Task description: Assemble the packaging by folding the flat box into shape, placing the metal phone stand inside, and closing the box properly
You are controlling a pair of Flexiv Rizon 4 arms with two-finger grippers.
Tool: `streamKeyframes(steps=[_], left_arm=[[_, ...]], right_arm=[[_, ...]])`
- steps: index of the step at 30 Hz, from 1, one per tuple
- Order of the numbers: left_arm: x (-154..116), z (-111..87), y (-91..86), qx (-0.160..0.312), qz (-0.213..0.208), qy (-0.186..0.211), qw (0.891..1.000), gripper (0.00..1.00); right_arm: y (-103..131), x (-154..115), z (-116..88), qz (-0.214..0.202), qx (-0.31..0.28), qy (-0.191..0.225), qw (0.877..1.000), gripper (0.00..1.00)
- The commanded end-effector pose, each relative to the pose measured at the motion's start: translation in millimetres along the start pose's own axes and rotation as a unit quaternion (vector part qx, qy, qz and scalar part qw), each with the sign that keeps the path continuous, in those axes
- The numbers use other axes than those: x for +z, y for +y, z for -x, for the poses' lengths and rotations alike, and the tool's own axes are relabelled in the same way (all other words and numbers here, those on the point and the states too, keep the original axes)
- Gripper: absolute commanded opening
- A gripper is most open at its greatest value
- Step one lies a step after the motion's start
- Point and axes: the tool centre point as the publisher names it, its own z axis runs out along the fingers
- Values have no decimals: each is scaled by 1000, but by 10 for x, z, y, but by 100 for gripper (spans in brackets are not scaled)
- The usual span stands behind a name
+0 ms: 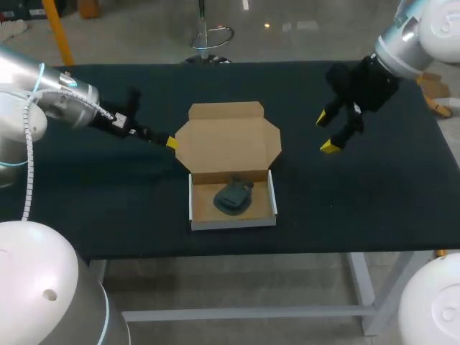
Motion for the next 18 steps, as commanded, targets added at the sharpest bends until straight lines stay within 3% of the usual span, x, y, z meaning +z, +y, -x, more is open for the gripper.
streamKeyframes(steps=[1,10,12,14,16,18], left_arm=[[118,66,-38,5,1,30,1000,98],[270,2,-81,16,-2,51,999,91],[294,-6,-93,18,-4,57,998,77],[316,-35,-108,20,-6,62,998,74],[336,-74,-118,23,-9,67,997,62],[359,-111,-125,24,-9,69,997,56]], right_arm=[[67,27,134,-10,-3,53,999,100],[127,77,286,-18,-20,73,997,100],[143,91,316,-20,-23,78,997,100],[163,95,348,-23,-27,81,996,100],[189,93,375,-27,-31,83,996,100],[215,89,400,-30,-36,85,995,100]])
